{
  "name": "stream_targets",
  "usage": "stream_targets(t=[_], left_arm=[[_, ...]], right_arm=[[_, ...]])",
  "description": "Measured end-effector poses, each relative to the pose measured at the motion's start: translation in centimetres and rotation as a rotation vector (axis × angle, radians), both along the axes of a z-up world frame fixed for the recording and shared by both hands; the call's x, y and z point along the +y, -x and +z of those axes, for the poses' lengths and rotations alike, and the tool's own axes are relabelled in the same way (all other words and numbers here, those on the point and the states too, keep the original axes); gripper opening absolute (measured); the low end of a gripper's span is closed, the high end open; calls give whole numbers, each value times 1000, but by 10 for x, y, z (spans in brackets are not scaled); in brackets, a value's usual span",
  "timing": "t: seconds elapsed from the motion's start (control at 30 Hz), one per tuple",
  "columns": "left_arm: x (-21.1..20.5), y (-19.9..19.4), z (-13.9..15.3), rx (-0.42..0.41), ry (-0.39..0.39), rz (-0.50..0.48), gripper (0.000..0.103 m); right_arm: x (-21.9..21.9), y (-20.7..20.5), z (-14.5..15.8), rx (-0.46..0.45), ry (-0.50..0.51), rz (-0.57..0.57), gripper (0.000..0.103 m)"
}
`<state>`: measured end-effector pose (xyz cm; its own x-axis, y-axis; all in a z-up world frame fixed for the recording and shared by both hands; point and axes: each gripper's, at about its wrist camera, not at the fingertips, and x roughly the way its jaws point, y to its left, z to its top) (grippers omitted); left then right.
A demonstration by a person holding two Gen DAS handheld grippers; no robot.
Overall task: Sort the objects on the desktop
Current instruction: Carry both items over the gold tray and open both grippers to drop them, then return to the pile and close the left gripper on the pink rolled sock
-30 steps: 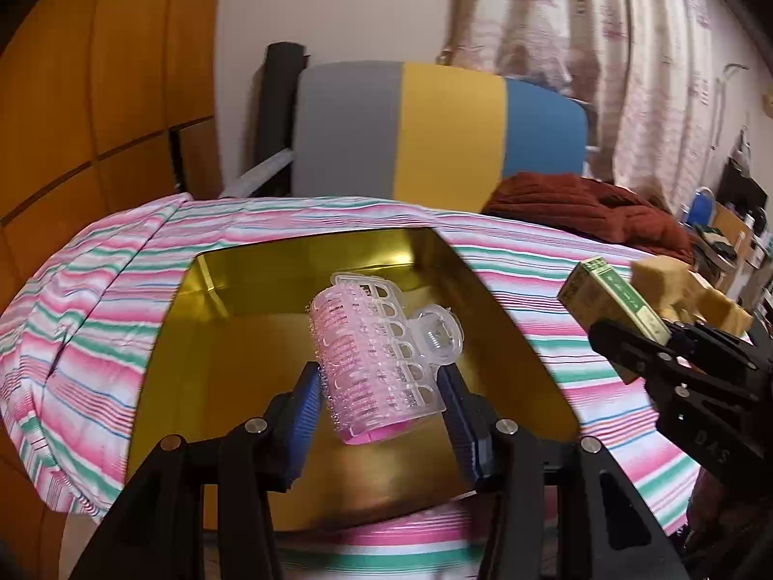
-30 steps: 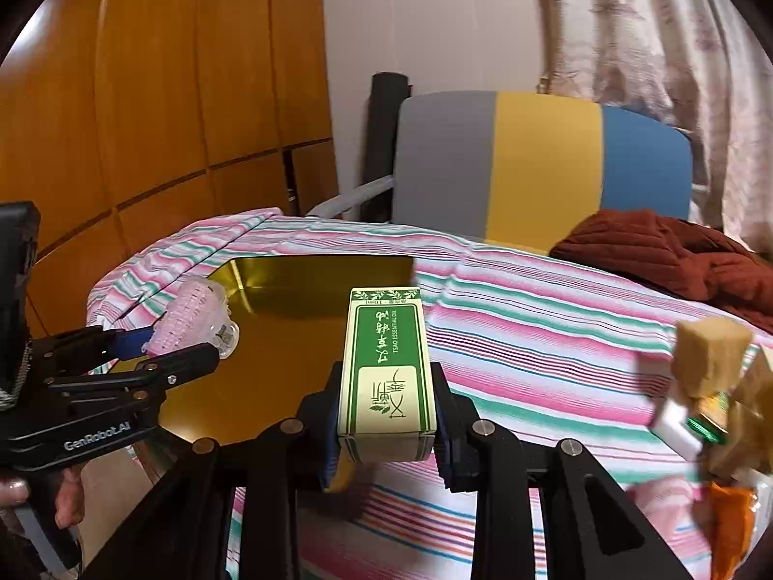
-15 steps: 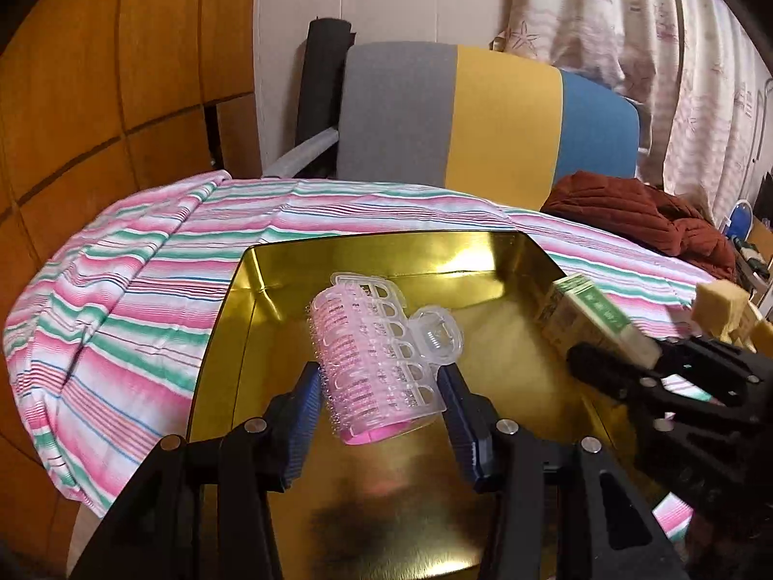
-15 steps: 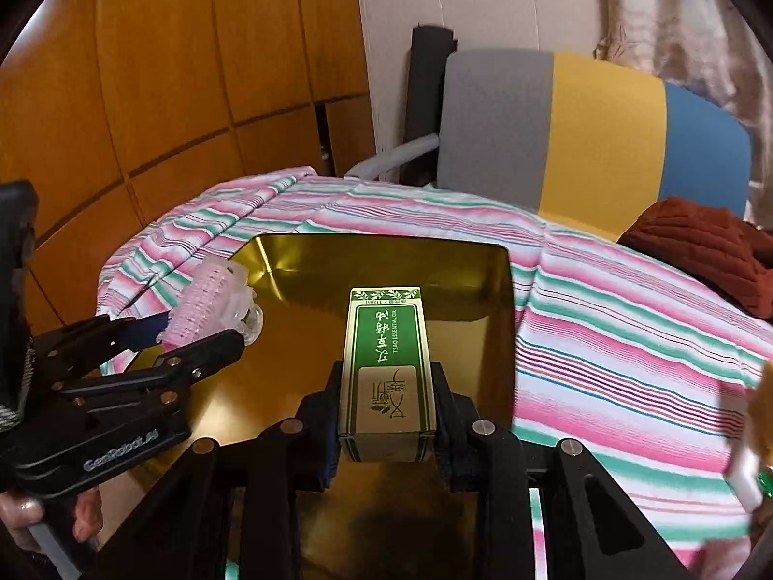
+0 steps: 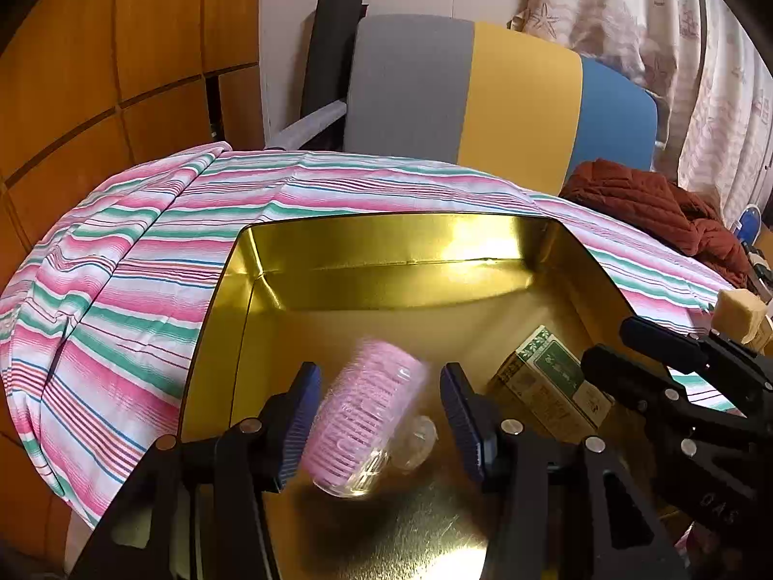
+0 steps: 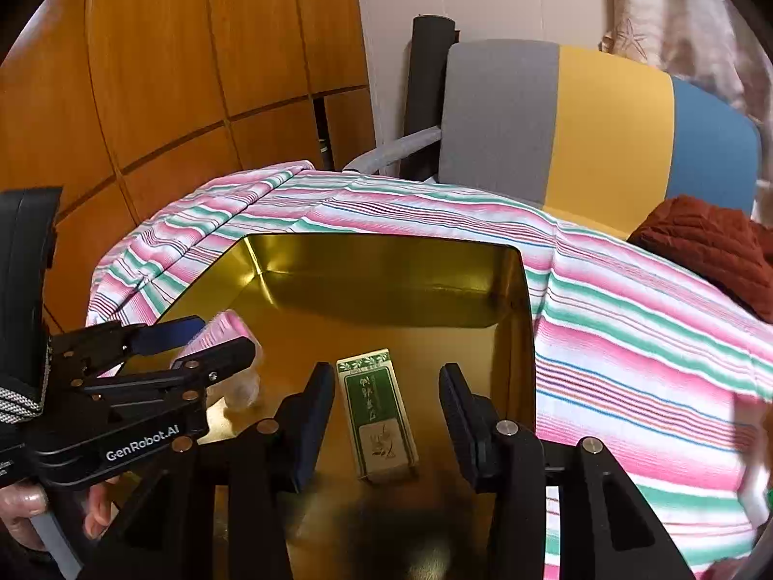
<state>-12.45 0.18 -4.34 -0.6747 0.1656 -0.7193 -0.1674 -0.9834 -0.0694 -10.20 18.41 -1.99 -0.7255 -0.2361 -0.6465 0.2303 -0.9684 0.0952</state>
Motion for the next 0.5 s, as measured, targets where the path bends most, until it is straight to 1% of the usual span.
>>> stream_targets(t=[0.13,0.3,0.37,0.5], left_arm=[[-5,-12,5,25,-30,3,52],[-1,-33,16,67,-31,-12,52],[3,-40,19,80,-33,-25,52],[15,-51,25,89,-41,-56,52]], right_arm=[[5,-9,5,22,39,-5,46],[19,-30,10,61,63,-34,49],[34,-42,10,72,85,-62,51],[64,-64,10,87,104,-126,51]])
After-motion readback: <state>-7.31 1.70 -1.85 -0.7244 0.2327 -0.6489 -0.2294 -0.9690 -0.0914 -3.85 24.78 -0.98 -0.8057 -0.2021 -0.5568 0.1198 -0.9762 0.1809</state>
